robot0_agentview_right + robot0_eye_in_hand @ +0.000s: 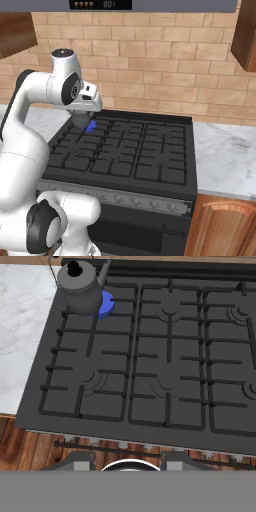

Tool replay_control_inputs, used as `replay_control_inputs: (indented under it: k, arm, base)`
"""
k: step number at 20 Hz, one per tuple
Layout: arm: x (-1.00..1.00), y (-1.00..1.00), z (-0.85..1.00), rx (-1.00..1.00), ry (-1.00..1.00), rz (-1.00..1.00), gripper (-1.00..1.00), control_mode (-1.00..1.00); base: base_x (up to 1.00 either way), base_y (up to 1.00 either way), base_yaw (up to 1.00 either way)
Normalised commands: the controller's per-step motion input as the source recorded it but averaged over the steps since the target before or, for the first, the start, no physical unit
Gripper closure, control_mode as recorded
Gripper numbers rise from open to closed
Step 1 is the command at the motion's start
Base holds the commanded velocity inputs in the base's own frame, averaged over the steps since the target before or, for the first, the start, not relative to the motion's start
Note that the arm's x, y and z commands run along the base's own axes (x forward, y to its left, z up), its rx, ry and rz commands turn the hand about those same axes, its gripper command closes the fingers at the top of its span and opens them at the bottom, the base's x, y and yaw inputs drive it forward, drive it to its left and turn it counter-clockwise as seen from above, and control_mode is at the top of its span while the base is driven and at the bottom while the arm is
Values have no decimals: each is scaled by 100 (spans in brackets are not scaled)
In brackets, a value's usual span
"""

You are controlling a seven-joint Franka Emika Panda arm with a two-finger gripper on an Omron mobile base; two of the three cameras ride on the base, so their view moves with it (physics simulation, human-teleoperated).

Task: The kettle is done boiling. Turn off the stove, then wait for 300 timesteps before moving the kettle to the dining table.

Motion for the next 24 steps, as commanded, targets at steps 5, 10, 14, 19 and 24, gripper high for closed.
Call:
replay_control_inputs:
  k: [5, 10, 14, 19, 24]
  arm:
    - [-25, 1, 0, 0, -5, 0, -100, -100]
    - [-45, 14, 0, 0, -9, 0, -100, -100]
    - [-25, 25, 0, -3, 0, 0, -100, -100]
    - [-2, 20, -3, -1, 1, 0, -100, -100]
    - [1, 48, -16, -8, 9, 0, -100, -100]
  base:
    - [0, 0, 0]
    - [0, 0, 0]
    - [0, 0, 0]
    - [0, 0, 0]
    - [0, 0, 0]
